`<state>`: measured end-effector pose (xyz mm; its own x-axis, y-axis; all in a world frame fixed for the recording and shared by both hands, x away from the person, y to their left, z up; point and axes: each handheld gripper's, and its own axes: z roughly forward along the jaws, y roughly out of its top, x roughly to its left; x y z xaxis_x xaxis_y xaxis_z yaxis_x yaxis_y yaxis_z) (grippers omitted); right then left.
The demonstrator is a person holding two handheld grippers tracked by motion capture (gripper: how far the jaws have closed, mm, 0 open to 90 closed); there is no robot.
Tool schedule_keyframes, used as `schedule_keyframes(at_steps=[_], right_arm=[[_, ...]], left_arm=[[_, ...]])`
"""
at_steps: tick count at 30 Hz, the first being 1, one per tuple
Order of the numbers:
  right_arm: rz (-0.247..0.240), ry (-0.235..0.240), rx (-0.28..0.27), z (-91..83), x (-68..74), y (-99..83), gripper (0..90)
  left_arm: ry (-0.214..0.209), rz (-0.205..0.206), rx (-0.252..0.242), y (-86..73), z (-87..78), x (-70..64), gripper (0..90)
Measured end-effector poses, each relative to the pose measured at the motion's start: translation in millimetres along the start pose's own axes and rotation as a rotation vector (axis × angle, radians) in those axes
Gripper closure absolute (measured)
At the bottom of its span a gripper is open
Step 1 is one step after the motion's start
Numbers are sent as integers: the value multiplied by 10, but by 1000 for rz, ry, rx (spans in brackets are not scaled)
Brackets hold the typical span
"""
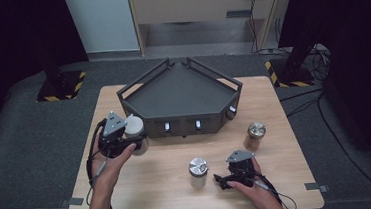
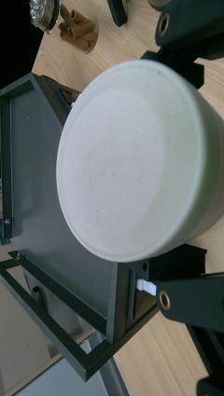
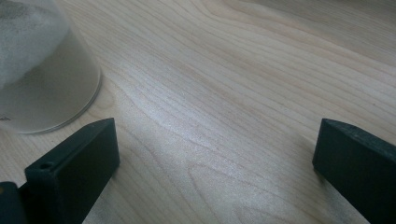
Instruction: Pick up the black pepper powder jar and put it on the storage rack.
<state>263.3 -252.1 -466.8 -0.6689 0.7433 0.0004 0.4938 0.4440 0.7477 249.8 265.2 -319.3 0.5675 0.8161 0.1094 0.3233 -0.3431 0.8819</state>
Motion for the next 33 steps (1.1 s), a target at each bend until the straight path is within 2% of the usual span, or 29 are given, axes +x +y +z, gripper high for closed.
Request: schedule_keyframes(at_steps=[5, 8, 16, 21, 33], right_arm=[[0, 0, 0, 0, 0, 0, 5], [0, 0, 0, 0, 0, 0, 5], [0, 0, 0, 0, 0, 0, 5], [0, 0, 0, 0, 0, 0, 5], [0, 0, 0, 0, -1, 0, 5]], left_arm=[[-1, 2, 0, 64, -2, 52, 326], [-17, -11, -10, 89, -8, 91, 326], [-18, 22, -16, 259, -18, 88, 326], [-16, 13, -16, 305, 22, 135, 326], [-10, 24, -8, 490, 55, 208, 326]])
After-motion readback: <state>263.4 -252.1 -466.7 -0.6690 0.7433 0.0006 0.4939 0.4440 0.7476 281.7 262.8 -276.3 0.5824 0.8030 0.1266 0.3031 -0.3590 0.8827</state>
